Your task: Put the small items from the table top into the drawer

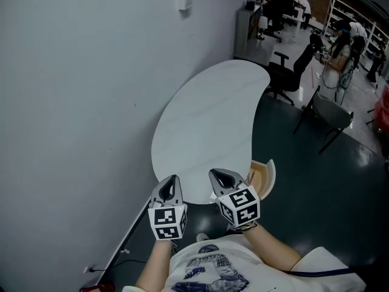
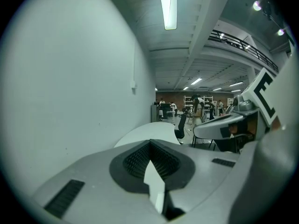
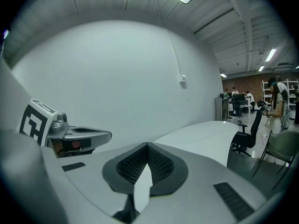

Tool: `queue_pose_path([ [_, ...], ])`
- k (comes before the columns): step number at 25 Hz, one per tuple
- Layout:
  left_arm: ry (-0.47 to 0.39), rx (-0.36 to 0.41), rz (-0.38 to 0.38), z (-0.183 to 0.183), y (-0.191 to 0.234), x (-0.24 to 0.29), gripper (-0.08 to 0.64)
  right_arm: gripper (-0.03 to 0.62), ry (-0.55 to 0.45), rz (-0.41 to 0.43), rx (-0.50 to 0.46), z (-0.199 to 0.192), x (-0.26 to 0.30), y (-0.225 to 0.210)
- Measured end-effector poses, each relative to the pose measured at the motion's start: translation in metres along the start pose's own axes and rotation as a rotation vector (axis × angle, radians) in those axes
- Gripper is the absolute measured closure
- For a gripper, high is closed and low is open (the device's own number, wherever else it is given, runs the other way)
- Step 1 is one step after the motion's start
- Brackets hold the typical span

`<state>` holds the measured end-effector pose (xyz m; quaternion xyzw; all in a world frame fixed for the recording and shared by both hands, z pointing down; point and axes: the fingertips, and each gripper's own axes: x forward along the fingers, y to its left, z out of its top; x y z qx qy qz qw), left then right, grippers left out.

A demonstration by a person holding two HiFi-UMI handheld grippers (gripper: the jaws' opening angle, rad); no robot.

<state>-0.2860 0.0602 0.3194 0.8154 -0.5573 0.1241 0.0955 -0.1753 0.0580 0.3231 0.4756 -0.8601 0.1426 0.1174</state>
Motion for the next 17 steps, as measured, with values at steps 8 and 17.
queue_pose_path([
  [8,0.002,-0.005,-0.005,-0.0019,0.0036,0.0027,0.525,0.572,0.011,-0.002,0.004,-0.0026,0.0046,0.0008],
  [17,0.005,-0.007,-0.006,-0.003,0.0038,0.0043,0.525,0.572,0.023,0.0,0.011,-0.0065,0.0047,-0.0004],
])
